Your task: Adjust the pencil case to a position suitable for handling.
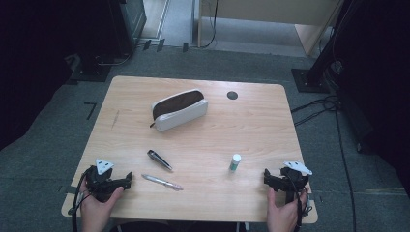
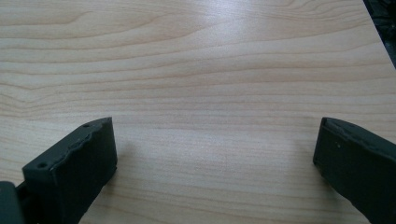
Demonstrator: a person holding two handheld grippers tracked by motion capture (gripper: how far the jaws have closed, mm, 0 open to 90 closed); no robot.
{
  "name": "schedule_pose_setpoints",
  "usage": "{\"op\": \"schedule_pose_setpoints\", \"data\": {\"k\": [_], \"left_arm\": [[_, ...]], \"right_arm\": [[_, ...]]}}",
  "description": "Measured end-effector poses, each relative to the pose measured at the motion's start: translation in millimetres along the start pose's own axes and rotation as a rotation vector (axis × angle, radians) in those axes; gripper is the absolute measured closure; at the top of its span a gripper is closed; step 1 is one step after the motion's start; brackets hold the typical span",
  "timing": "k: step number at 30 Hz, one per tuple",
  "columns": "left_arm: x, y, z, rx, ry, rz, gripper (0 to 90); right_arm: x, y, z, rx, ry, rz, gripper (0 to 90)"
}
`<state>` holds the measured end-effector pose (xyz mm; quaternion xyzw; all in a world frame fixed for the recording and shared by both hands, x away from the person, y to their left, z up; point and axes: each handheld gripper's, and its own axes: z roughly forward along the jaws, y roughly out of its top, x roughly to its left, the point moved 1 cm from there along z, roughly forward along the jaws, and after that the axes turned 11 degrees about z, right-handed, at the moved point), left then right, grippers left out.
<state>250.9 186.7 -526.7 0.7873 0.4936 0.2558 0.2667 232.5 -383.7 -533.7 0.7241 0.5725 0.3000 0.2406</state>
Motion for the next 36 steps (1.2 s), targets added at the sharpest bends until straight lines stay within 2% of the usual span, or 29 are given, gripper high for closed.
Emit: {"op": "schedule_pose_setpoints", "data": {"k": [4,6,12,16,18,21,28,31,33,36], "left_arm": [[-0.2,0.2,0.1,0.000,0.002,-0.003,0.5],[0.7,-1.1,-1.1,-0.001,-0.007,0.009,0.5],[8.4,-3.9,-6.2,0.026,-0.020,0.010,0.5],[12.8,0.0,-12.3,-0.008,-0.017,0.010,0.5],[14.2,5.2,-16.5,-0.035,-0.028,0.002,0.5],[13.8,10.5,-19.3,-0.049,-0.033,0.006,0.6],[5.3,41.0,-27.4,-0.095,-0.068,0.031,0.9],[1.7,48.1,-27.8,-0.104,-0.075,0.039,1.0],[-3.0,57.5,-26.7,-0.111,-0.106,0.046,1.0],[-7.4,66.1,-24.2,-0.120,-0.119,0.058,1.0]], "right_arm": [[-0.1,0.0,0.0,0.000,0.001,0.000,0.0],[-0.2,0.0,0.0,0.000,0.002,-0.001,0.0],[-0.4,0.0,0.0,0.004,0.016,-0.010,0.0],[-0.3,0.0,0.0,0.004,0.015,-0.011,0.0],[-0.4,-0.1,0.0,0.004,0.015,-0.011,0.0],[-0.4,-0.1,0.0,0.004,0.015,-0.011,0.0],[-0.3,-0.1,0.0,0.004,0.015,-0.011,0.0],[-0.4,-0.1,0.0,0.004,0.015,-0.011,0.0],[-0.4,-0.1,0.0,0.004,0.015,-0.011,0.0],[-0.4,-0.1,0.0,0.004,0.015,-0.011,0.0]]}}
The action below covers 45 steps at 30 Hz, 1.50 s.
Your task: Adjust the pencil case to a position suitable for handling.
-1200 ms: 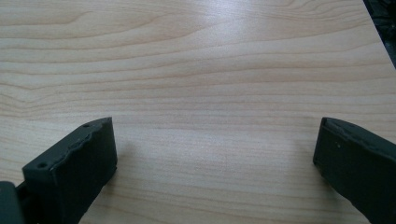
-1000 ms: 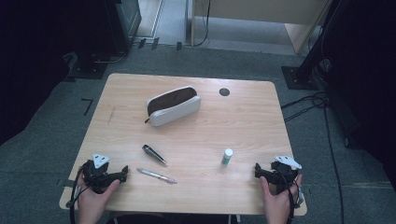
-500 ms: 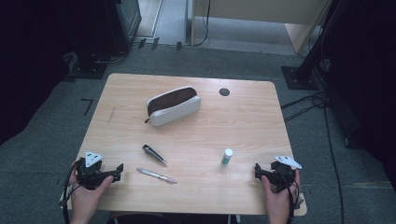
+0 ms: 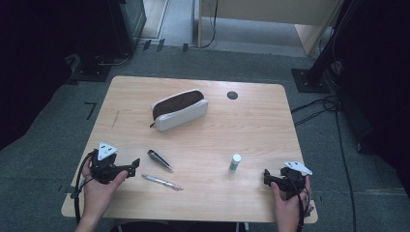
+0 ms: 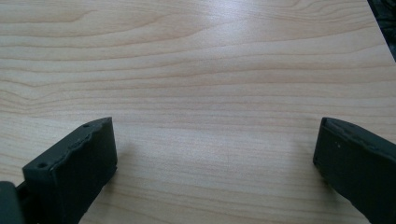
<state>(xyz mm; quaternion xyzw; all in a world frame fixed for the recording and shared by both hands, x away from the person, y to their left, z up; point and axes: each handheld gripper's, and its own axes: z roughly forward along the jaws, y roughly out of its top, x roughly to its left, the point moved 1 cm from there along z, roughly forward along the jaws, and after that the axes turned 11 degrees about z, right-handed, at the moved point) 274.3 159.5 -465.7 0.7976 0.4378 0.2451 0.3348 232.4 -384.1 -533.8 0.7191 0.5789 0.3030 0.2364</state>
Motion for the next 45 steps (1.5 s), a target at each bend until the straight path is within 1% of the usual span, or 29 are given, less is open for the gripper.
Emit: {"op": "schedule_pose_setpoints", "data": {"k": [3,4,5,7,12,13,15,17,21,24,29,33,34,35,37,38,39,41,45], "left_arm": [[-2.0,8.0,4.5,-0.005,-0.004,0.010,1.4],[-2.6,9.7,5.3,-0.012,0.003,0.010,5.7],[-2.7,12.3,6.7,-0.015,0.005,0.016,7.5],[-2.8,18.0,11.0,-0.013,-0.008,0.019,7.6],[-3.7,32.3,23.6,0.001,-0.017,0.042,7.6],[-3.7,32.3,23.6,0.001,-0.017,0.042,7.6],[-5.4,38.6,28.7,0.008,-0.021,0.059,7.9],[-6.6,42.5,31.2,0.000,-0.014,0.066,14.5],[-7.9,49.8,36.7,-0.002,-0.025,0.067,14.3],[-7.9,55.6,40.3,0.001,-0.020,0.074,14.5],[-7.5,65.5,45.9,-0.002,-0.026,0.074,15.3],[-8.6,71.3,53.6,0.010,-0.030,0.083,16.1],[-8.8,72.5,55.9,0.014,-0.027,0.092,16.3],[-9.2,73.6,58.2,0.015,-0.024,0.101,17.8],[-9.8,74.7,60.2,0.013,-0.023,0.102,22.2],[-10.3,76.0,62.1,0.010,-0.023,0.107,22.5],[-11.4,78.8,65.6,0.011,-0.020,0.118,23.7],[-12.6,81.5,69.6,0.006,-0.008,0.126,26.8],[-14.3,88.2,79.7,-0.004,-0.019,0.119,31.4]], "right_arm": [[0.0,0.0,0.0,0.000,0.000,0.000,0.0],[0.0,0.0,0.0,0.000,0.000,0.000,0.0],[0.0,0.0,0.0,0.000,0.000,0.000,0.0],[0.0,0.0,0.0,0.000,0.000,0.000,0.0],[0.0,0.0,0.0,0.000,0.000,0.000,0.0],[0.0,0.0,0.0,0.000,0.000,0.000,0.0],[0.0,0.0,0.0,0.000,0.000,0.000,0.0],[0.0,0.0,0.0,0.000,0.000,0.000,0.0],[-0.1,0.0,0.1,-0.001,0.001,-0.001,0.0],[-0.2,0.0,0.1,-0.001,0.000,-0.002,0.0],[-0.1,-0.1,0.1,-0.001,0.001,-0.002,0.0],[-0.2,0.0,0.1,-0.001,0.001,-0.002,0.0],[-0.2,0.0,0.1,-0.001,0.001,-0.002,0.0],[-0.2,-0.1,0.1,-0.001,0.001,-0.002,0.0],[-0.2,0.0,0.1,-0.001,0.001,-0.002,0.0],[-0.2,0.0,0.1,-0.001,0.001,-0.002,0.0],[-0.2,0.0,0.1,-0.001,0.001,-0.002,0.0],[-0.2,0.0,0.1,-0.001,0.001,-0.002,0.0],[-0.2,0.0,0.1,-0.001,0.001,-0.002,0.0]]}}
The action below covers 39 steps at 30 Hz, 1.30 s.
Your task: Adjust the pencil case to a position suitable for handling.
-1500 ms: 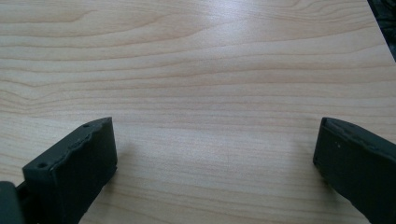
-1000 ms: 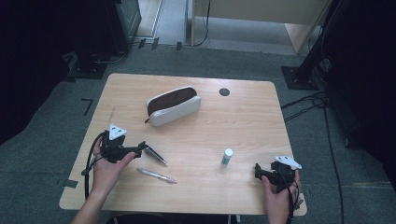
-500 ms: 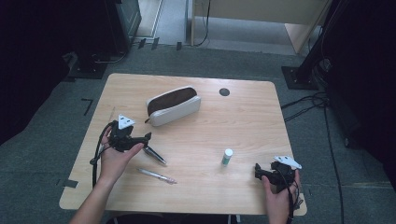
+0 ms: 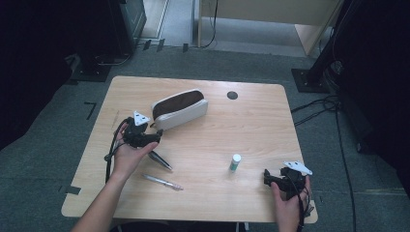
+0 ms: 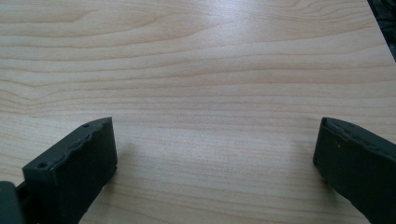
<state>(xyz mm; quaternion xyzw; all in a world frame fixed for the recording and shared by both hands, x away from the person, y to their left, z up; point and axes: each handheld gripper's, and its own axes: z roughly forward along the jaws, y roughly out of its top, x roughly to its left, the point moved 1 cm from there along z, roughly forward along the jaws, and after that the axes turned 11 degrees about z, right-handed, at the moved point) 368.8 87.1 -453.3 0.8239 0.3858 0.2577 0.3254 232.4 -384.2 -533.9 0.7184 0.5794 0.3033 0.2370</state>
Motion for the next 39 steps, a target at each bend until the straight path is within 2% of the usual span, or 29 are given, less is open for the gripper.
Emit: {"op": "schedule_pose_setpoints", "data": {"k": [6,11,17,18,22,24,26,27,28,29,31,37,38,39], "left_arm": [[0.0,9.7,13.3,-0.004,0.003,0.013,35.1],[0.6,15.9,20.7,-0.001,0.015,0.057,43.5],[-1.9,22.6,27.6,0.000,0.026,0.096,47.2],[-3.7,24.1,30.7,0.004,0.040,0.107,48.2],[-5.9,26.0,33.5,0.005,0.028,0.135,54.9],[-9.3,27.0,35.9,0.010,0.037,0.164,59.0],[-11.9,28.2,36.0,0.018,0.018,0.212,67.5],[-11.9,28.2,36.0,0.018,0.018,0.212,72.2],[-16.5,30.0,35.1,0.012,0.000,0.259,76.5],[-19.6,31.3,34.3,0.004,-0.009,0.280,80.2],[-25.2,35.4,32.9,-0.013,-0.038,0.307,83.1],[-37.9,46.3,27.1,-0.048,-0.039,0.348,84.9],[-42.1,49.8,23.0,-0.058,-0.035,0.367,85.0],[-44.2,50.8,21.6,-0.067,-0.038,0.364,85.0]], "right_arm": [[0.0,0.0,0.0,0.000,0.000,0.000,0.0],[0.0,0.0,0.0,0.000,0.000,0.000,0.0],[0.0,0.0,0.0,0.000,0.000,0.000,0.0],[0.0,0.0,0.0,0.000,0.000,0.000,0.0],[0.0,0.0,0.0,0.000,0.000,0.000,0.0],[0.0,0.0,0.0,0.000,0.002,-0.001,0.0],[0.2,0.0,0.1,0.000,0.006,-0.009,0.0],[0.3,0.0,0.0,0.001,0.007,-0.009,0.0],[0.3,0.0,0.0,0.001,0.007,-0.009,0.0],[0.3,0.0,0.0,0.001,0.008,-0.009,0.0],[0.3,0.0,0.0,0.001,0.008,-0.009,0.0],[0.3,0.0,0.0,0.001,0.008,-0.009,0.0],[0.3,0.0,0.1,0.001,0.008,-0.009,0.0],[0.3,0.0,0.1,0.001,0.008,-0.009,0.0]]}}
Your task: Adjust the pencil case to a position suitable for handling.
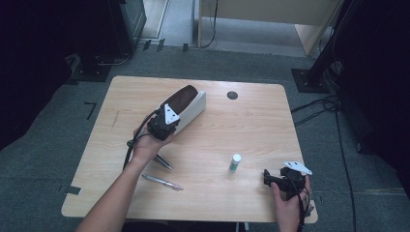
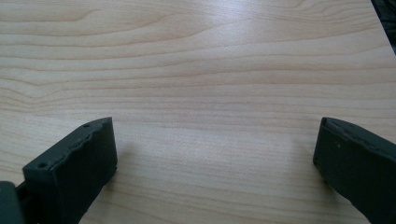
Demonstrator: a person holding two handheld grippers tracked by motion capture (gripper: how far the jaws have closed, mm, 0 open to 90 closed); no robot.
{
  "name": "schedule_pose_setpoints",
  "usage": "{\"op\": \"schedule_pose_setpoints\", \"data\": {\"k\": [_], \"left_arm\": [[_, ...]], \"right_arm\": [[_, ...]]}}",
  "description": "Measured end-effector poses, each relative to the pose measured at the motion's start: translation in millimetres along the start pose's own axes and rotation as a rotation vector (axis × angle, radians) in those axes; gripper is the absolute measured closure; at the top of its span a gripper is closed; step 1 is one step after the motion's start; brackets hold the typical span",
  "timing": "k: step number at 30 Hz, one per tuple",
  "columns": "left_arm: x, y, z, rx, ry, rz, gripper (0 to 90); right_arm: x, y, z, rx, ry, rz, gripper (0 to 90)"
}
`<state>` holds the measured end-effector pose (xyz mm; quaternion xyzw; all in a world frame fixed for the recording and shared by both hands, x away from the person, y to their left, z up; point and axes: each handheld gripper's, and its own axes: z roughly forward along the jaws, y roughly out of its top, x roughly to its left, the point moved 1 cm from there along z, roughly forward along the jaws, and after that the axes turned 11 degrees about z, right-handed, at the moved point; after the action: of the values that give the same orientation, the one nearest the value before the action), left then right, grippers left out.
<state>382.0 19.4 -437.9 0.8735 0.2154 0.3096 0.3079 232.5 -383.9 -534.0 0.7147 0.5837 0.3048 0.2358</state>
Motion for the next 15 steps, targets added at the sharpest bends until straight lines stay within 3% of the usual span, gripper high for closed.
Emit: {"op": "schedule_pose_setpoints", "data": {"k": [8,15], "left_arm": [[-28.5,20.6,-22.5,-0.013,-0.004,0.027,85.1],[-55.6,18.8,-40.2,-0.031,-0.079,-0.029,85.1]], "right_arm": [[-0.2,0.0,0.0,0.000,0.000,-0.003,0.0],[-0.1,0.0,0.0,0.000,0.000,-0.002,0.0]]}}
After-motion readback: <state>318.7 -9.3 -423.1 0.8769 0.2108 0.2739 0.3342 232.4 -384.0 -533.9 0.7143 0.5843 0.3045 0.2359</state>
